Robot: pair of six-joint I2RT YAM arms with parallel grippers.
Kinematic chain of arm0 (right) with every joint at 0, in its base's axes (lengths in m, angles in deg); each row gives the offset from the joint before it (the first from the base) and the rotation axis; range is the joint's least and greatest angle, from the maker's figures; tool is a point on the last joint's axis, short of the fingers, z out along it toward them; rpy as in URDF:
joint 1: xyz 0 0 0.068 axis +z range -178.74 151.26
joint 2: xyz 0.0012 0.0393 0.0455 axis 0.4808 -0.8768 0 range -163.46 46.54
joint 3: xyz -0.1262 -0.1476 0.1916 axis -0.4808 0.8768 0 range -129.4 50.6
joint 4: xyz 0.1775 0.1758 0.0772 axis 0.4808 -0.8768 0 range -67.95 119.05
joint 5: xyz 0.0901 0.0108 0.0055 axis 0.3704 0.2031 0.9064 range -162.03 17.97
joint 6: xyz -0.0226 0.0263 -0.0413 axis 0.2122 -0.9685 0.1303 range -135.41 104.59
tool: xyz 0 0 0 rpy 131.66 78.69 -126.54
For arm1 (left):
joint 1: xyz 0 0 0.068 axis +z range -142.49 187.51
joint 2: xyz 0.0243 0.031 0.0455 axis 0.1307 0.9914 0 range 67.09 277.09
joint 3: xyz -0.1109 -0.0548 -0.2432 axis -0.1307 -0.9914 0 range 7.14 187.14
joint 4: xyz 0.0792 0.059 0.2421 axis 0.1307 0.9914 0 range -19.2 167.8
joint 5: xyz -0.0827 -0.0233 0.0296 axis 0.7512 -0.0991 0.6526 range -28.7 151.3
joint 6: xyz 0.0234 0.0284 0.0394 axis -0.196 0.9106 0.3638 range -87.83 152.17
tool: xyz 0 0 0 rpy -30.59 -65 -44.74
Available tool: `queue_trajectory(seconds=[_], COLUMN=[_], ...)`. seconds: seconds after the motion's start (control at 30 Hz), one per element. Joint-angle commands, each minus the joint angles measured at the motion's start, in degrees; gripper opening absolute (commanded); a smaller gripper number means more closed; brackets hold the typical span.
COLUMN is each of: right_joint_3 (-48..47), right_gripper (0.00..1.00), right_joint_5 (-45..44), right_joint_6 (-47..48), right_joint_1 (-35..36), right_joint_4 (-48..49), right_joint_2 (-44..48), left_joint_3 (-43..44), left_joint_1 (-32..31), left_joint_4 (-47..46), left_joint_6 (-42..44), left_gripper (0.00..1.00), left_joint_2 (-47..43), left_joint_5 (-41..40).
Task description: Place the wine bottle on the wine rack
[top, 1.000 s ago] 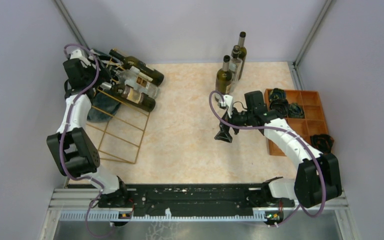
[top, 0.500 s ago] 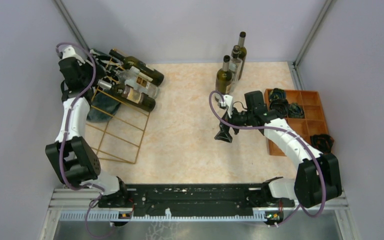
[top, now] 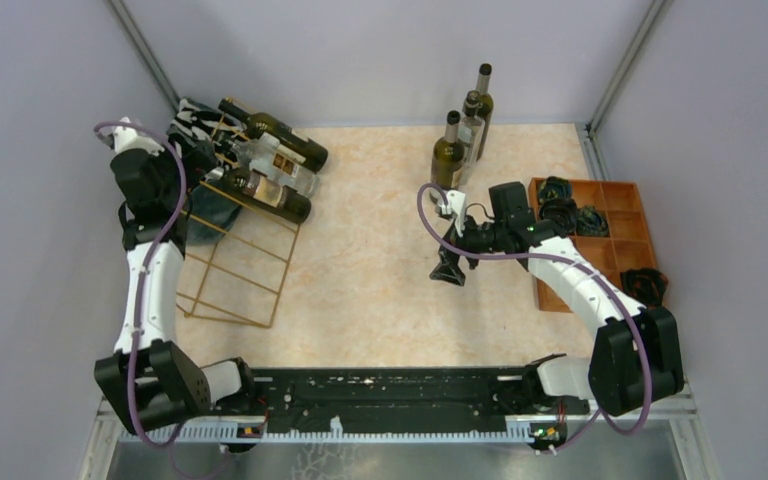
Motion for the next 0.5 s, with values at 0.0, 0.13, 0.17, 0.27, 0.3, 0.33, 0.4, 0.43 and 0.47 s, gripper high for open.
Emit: queue_trajectory(seconds=[0.0, 0.13, 0.17, 0.27, 0.3, 0.33, 0.4, 0.43, 0.47], right_joint_3=[-0.08, 0.09, 0.17, 0.31, 0.34, 0.37, 0.47, 0.45, 0.52], right_gripper=[0.98, 0.98, 0.98, 0.98, 0.98, 0.98, 0.98, 0.98, 0.98], right_joint_5=[0.63, 1.09, 1.37, 2.46, 2.69, 2.92, 3.23, 3.41, 3.75], right_joint_6=[2.19, 3.65, 4.02, 4.98, 5.28, 5.61, 6.24, 6.51, 6.65], right_joint_1=[0.31, 0.10, -0.19, -1.18, -1.45, -1.79, -2.41, -2.87, -3.26], right_joint_4=[0.02, -0.70, -0.88, -1.41, -1.67, -1.83, -2.11, -2.24, -2.33], right_joint_2=[2.09, 2.44, 2.50, 2.68, 2.77, 2.77, 2.86, 2.87, 2.86], left_joint_3=[-3.85, -8.74, -9.95, -13.26, -13.88, -14.36, -15.54, -16.22, -17.11], left_joint_1=[0.05, 0.07, 0.06, 0.00, 0.01, 0.02, 0.06, 0.01, 0.00], left_joint_4=[-5.43, -8.09, -8.93, -11.30, -11.48, -11.36, -11.30, -11.78, -12.46], left_joint_6=[-4.83, -7.41, -8.07, -10.51, -11.51, -12.45, -14.64, -15.64, -16.96], left_gripper=[0.99, 0.99, 0.99, 0.99, 0.99, 0.99, 0.99, 0.99, 0.99], left_joint_2=[-6.44, -11.74, -13.01, -16.25, -17.07, -17.73, -19.15, -19.71, -20.31], left_joint_5=[10.22, 20.64, 23.65, 32.54, 35.14, 37.52, 42.42, 44.62, 46.33])
